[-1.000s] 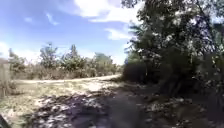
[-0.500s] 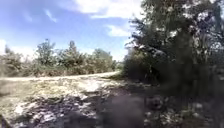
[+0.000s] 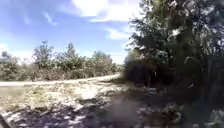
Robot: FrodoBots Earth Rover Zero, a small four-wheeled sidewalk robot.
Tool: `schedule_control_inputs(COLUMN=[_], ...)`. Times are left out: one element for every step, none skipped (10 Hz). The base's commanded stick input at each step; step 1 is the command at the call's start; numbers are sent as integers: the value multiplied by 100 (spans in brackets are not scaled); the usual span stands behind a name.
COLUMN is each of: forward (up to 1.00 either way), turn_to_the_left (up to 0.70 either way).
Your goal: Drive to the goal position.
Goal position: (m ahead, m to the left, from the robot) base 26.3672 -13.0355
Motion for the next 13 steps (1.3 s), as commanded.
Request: schedule_control_inputs(forward=[70, 70, 70, 70, 70, 70, 70, 70, 70, 70, 70, 70, 70], turn_to_the_left=[5, 26, 35, 35, 0, 0, 0, 0, 0, 0, 0, 0, 0])
